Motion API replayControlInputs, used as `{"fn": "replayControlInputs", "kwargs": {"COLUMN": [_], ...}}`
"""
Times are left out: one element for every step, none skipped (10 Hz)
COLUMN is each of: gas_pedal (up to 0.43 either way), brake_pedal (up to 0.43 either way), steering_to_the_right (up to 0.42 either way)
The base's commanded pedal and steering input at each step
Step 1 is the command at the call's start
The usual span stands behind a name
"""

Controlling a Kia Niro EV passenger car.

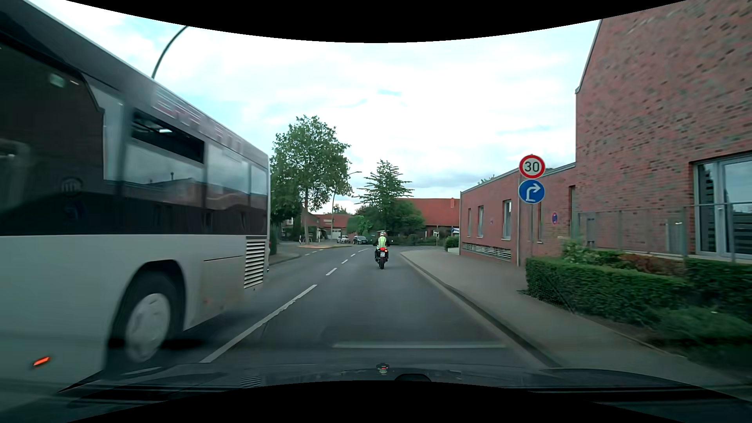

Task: Follow the waypoints while adhering to traffic rules and regulations

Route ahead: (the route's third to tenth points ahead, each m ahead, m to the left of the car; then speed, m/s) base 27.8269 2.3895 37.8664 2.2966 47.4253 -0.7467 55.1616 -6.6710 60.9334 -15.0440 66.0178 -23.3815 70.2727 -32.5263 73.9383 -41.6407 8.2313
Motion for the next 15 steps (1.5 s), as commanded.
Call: {"fn": "replayControlInputs", "kwargs": {"gas_pedal": [0.118,0.11,0.079,0.047,0.02,0.0,0.0,0.0,0.13,0.13,0.13,0.13,0.118,0.098,0.087], "brake_pedal": [0.0,0.0,0.0,0.0,0.0,0.0,0.0,0.0,0.0,0.0,0.0,0.0,0.0,0.0,0.0], "steering_to_the_right": [-0.009,-0.009,-0.01,-0.01,-0.01,-0.01,-0.009,-0.009,-0.009,-0.009,-0.009,-0.009,-0.009,-0.009,-0.01]}}
